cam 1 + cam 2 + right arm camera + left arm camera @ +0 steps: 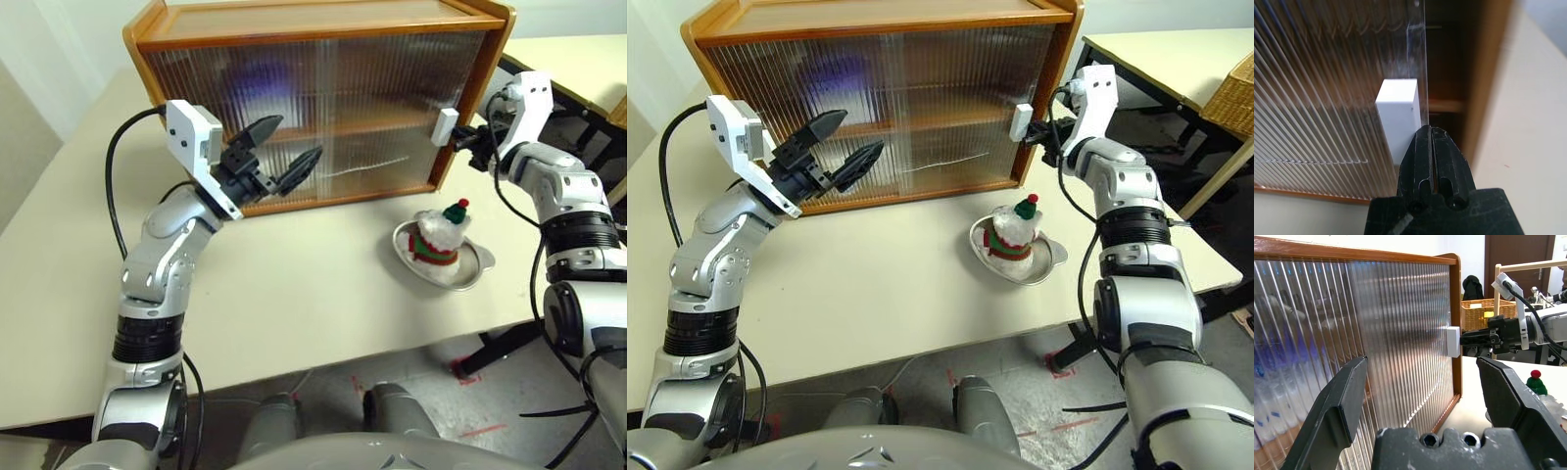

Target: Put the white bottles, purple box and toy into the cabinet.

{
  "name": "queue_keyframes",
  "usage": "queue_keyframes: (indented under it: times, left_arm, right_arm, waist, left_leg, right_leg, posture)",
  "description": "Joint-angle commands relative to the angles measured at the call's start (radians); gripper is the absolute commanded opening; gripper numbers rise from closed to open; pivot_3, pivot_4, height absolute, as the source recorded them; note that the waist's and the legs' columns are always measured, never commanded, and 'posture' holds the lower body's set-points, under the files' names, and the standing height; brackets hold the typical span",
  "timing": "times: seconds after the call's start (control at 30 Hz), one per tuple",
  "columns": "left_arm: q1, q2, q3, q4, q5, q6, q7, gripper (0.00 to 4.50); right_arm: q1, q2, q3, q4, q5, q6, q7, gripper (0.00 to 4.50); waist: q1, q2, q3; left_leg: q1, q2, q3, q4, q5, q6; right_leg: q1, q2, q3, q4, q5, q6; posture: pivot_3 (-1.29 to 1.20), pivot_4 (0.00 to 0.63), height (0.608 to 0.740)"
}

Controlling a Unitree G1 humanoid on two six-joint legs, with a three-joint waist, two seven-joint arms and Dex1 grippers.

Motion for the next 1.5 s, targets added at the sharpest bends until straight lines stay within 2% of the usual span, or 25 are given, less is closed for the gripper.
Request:
queue_keyframes:
  times: [0.03, 0.47, 0.97, 1.27, 1.37, 1.5]
  left_arm:
    - [0.000, 0.000, -0.003, -0.008, -0.001, 0.002, 0.002, 4.50]
    - [0.001, -0.002, -0.002, -0.010, 0.002, 0.001, 0.010, 4.50]
    - [0.007, -0.011, -0.001, -0.015, 0.008, -0.008, 0.036, 4.50]
    - [0.012, -0.019, -0.013, -0.012, 0.010, -0.016, 0.037, 4.50]
    - [0.007, -0.028, -0.021, -0.012, 0.011, -0.016, 0.039, 4.50]
    - [-0.003, -0.040, -0.027, 0.020, 0.021, -0.042, 0.033, 4.50]
  right_arm:
    - [0.012, 0.018, 0.017, -0.060, -0.001, 0.037, -0.002, 0.04]
    - [0.052, 0.146, 0.113, -0.287, -0.013, 0.172, -0.019, 0.04]
    - [-0.020, 0.279, 0.136, -0.254, -0.001, 0.165, 0.006, 0.04]
    - [-0.036, 0.261, 0.133, -0.265, 0.011, 0.176, 0.063, 0.04]
    - [-0.029, 0.216, 0.104, -0.279, 0.009, 0.174, 0.054, 0.04]
    - [0.022, 0.100, 0.049, -0.363, 0.018, 0.154, 0.054, 0.04]
  waist:
    - [0.000, 0.000, 0.000]
    - [0.001, 0.000, 0.000]
    - [0.004, 0.000, 0.000]
    - [0.001, 0.001, 0.000]
    - [0.003, 0.001, 0.000]
    - [0.015, 0.001, 0.001]
  left_leg:
    - [0.000, 0.000, 0.000, 0.000, 0.000, 0.000]
    - [-0.001, 0.000, -0.001, 0.000, -0.002, -0.004]
    - [-0.001, 0.000, -0.002, -0.001, -0.003, -0.005]
    - [-0.001, 0.000, -0.002, -0.001, -0.003, -0.005]
    - [-0.001, 0.000, -0.002, -0.001, -0.003, -0.005]
    - [-0.002, -0.001, -0.002, -0.001, -0.003, -0.005]
  right_leg:
    - [0.000, 0.000, 0.000, 0.000, 0.000, 0.000]
    - [-0.001, 0.000, -0.001, 0.002, 0.000, 0.000]
    - [-0.002, 0.000, -0.002, 0.003, 0.000, 0.000]
    - [-0.003, 0.000, -0.002, 0.004, 0.000, -0.001]
    - [-0.003, 0.000, -0.002, 0.004, 0.000, -0.001]
    - [-0.003, -0.001, -0.002, 0.002, 0.000, -0.001]
  posture:
    - [0.02, 0.000, 0.740]
    - [0.02, 0.000, 0.740]
    - [0.05, 0.000, 0.740]
    - [0.03, 0.000, 0.740]
    - [0.03, 0.000, 0.740]
    - [-0.01, 0.000, 0.740]
